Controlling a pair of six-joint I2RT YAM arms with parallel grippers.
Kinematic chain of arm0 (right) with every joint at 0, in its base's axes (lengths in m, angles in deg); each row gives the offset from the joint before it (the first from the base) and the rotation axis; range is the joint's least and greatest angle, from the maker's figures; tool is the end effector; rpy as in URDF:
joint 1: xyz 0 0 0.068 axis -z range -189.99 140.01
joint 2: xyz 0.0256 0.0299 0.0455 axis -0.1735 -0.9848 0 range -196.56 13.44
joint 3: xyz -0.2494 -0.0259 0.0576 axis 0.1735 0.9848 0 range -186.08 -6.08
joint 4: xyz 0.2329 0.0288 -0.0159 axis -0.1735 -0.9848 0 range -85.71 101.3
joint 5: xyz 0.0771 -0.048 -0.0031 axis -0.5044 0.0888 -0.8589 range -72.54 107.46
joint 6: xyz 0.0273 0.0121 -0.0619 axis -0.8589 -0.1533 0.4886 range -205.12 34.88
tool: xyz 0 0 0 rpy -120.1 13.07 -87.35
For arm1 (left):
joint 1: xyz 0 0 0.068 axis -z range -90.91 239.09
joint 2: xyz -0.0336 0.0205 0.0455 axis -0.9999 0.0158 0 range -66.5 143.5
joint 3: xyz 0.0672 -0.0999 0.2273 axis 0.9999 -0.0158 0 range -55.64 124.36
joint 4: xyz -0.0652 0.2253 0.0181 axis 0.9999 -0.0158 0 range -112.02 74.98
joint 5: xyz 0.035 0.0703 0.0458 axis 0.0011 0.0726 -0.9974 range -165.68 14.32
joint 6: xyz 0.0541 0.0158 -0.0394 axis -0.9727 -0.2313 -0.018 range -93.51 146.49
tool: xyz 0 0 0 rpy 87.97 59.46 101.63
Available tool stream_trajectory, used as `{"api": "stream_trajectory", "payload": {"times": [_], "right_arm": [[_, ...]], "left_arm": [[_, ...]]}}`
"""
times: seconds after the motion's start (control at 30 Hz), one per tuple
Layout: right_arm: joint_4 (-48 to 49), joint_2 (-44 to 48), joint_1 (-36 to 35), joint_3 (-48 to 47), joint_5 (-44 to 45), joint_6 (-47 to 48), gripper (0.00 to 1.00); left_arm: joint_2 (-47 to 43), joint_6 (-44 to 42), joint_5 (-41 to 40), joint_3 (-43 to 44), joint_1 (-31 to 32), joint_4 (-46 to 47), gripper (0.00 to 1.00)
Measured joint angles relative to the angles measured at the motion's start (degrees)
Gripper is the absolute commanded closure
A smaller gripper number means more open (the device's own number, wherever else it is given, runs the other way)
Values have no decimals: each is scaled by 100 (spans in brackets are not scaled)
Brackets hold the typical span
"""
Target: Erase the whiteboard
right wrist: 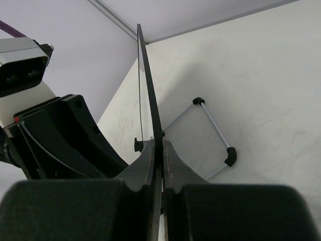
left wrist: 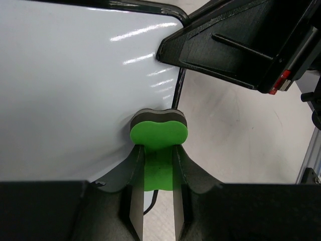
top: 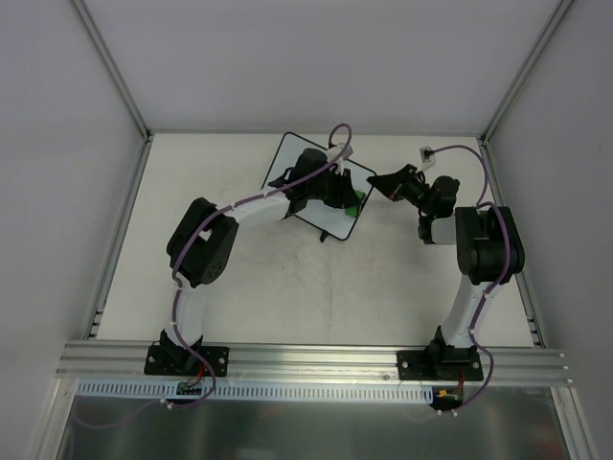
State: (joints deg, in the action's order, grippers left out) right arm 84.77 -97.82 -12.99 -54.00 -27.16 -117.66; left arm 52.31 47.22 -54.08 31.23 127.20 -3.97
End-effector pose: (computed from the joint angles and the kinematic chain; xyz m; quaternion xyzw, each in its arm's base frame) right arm 0.3700 0.0584 0.1977 -0.1301 0.6484 0.4485 0.6012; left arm 0.3592 -0.3077 0.2221 0.2273 0.7836 -0.4081 0.4096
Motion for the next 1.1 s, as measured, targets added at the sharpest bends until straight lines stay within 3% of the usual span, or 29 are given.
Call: {"api": "stream_trajectory", "payload": {"times": [0.47,0.8,0.93,1.1], "right_arm": [[-2,-2,-2,0,-9,-7,100],[61,0,-11,0,-101,-7,100],[90,9,-37,0,-133,-4,100],[90,9,-37,0,-142,-4,100]], "left_arm": [[-393,-184,372,-802,-1126,111,100],[-754,-387,31,-1056,-1272,-275,100],[-1261,-437,-286,-1154,-1311,-855,100],[-2505,-490,-817,-1453,-1419,-1467,100]]}}
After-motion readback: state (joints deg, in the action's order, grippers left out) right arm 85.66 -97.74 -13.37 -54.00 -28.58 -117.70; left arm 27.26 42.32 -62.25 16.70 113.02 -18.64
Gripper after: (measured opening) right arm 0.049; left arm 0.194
